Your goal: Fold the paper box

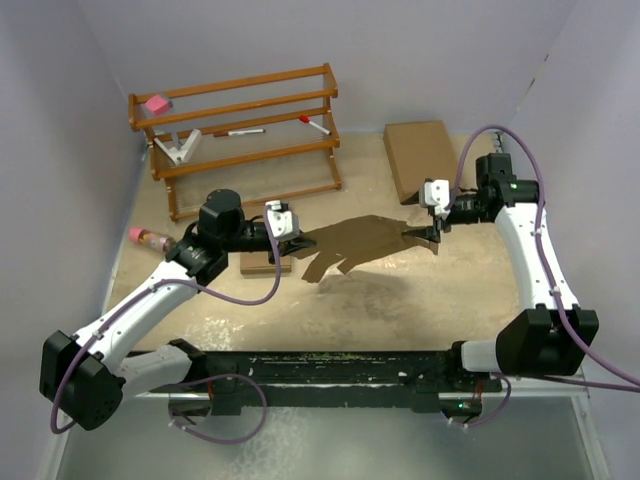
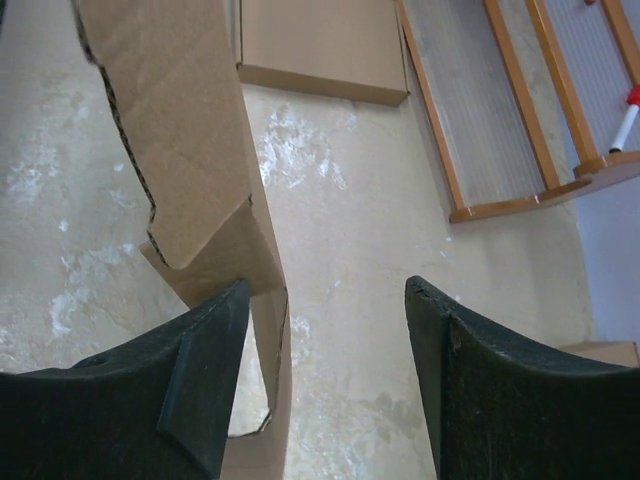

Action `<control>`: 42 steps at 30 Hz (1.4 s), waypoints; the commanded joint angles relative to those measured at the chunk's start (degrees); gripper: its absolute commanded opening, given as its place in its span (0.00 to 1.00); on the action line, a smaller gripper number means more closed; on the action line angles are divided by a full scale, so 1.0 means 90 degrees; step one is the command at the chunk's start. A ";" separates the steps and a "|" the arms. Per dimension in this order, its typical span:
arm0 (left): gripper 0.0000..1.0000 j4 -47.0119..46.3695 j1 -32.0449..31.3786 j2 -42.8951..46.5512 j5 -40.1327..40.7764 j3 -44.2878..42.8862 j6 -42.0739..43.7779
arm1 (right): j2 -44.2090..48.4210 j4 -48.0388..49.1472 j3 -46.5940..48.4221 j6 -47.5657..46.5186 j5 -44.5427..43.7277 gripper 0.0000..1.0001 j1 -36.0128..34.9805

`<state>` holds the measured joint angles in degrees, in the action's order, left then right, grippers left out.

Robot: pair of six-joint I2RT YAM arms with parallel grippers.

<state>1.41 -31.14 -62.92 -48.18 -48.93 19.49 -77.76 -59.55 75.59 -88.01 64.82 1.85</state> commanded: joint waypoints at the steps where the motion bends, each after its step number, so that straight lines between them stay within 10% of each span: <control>1: 0.04 -0.0276 0.0100 0.0120 -0.0373 0.0002 0.0213 | -0.0120 -0.0491 0.0334 -0.0332 0.0494 0.65 -0.0205; 20: 0.04 -0.0433 0.0159 0.0176 -0.0672 0.0036 0.0062 | -0.0184 -0.0609 0.0043 -0.0495 0.0767 0.41 -0.0600; 25: 0.04 -0.0423 0.0159 0.0200 -0.0628 0.0041 0.0069 | -0.0218 -0.0705 0.0084 -0.0538 0.0757 0.01 -0.0625; 34: 0.04 -0.0396 0.0193 0.0282 -0.0428 0.0030 0.0000 | -0.0153 -0.0736 0.0187 -0.0246 0.0693 0.00 -0.0625; 35: 0.04 -0.0394 0.0202 0.0282 -0.0423 0.0019 -0.0013 | -0.0129 -0.0672 0.0202 -0.0111 0.0673 0.04 -0.0625; 38: 0.04 -0.0244 0.0266 0.0346 -0.0291 -0.0046 0.0004 | 0.0064 -0.0556 0.0272 0.0465 0.0551 0.76 -0.0616; 42: 0.04 -0.0106 0.0499 0.0639 -0.0122 -0.0064 0.0023 | 0.0669 0.0404 0.0559 0.2269 0.0094 1.00 -0.0330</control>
<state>1.87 -28.69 -60.86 -50.06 -48.82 19.55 -77.95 -63.16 76.27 -83.20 67.57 -3.27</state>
